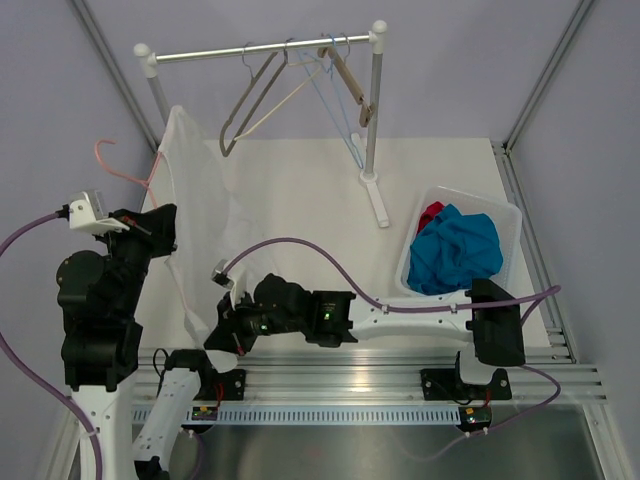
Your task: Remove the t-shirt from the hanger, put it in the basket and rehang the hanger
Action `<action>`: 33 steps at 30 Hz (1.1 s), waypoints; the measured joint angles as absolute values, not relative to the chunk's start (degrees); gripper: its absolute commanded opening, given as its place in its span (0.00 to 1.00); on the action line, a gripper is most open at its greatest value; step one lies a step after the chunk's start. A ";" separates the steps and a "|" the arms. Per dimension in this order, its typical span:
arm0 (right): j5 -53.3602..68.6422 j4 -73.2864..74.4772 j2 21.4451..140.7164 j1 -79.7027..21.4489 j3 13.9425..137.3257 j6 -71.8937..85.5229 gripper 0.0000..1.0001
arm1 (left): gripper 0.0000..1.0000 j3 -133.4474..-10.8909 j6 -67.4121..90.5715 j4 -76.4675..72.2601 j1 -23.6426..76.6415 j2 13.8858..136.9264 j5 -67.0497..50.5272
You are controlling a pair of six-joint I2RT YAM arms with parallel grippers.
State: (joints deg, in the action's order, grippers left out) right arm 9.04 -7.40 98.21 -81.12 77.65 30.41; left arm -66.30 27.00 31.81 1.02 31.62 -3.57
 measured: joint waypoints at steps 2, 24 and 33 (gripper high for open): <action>8.16 -7.01 97.49 -82.37 76.01 29.45 0.00 | 0.00 -66.61 26.98 32.29 1.02 31.77 -3.51; -9.58 -4.32 87.88 -89.52 59.72 27.16 0.73 | 0.00 -78.17 31.35 38.20 1.10 27.46 -15.84; -12.08 6.48 76.31 -89.60 68.99 21.78 0.99 | 0.00 -79.66 31.92 40.51 5.23 20.14 -22.11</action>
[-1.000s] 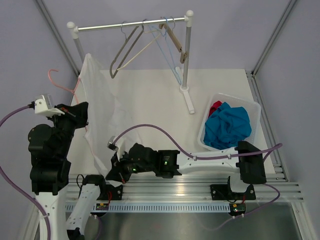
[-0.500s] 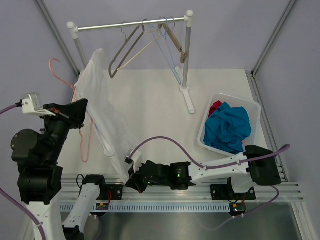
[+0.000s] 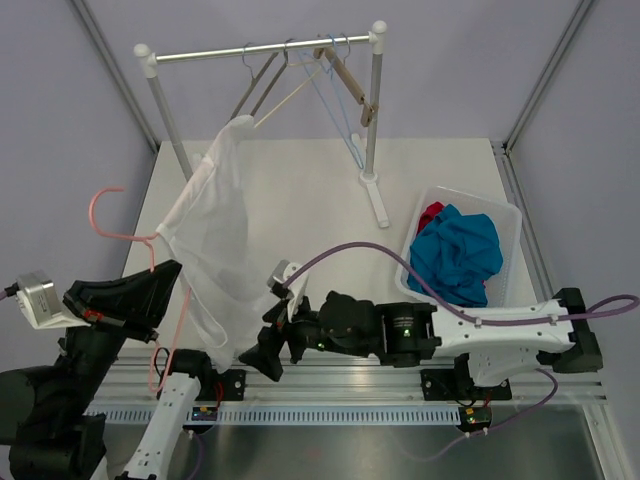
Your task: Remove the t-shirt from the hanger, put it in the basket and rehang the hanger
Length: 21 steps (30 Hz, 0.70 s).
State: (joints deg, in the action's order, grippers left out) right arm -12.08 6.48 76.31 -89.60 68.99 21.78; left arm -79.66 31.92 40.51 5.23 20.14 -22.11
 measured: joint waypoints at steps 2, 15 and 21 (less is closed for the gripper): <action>-13.82 7.29 74.81 -89.27 72.75 19.97 1.00 | 0.00 -81.45 32.03 41.08 6.07 20.45 -22.94; -9.10 4.47 84.86 -78.15 87.96 15.53 0.95 | 0.00 -85.67 33.65 40.34 11.09 19.90 -26.63; -7.16 -0.75 85.95 -78.28 86.89 14.41 0.02 | 0.00 -85.01 34.20 40.56 11.81 19.86 -27.11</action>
State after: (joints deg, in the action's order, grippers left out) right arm -7.16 -0.75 85.95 -78.28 86.89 14.41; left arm -85.01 34.20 40.56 11.81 19.86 -27.11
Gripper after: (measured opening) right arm 0.200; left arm 0.038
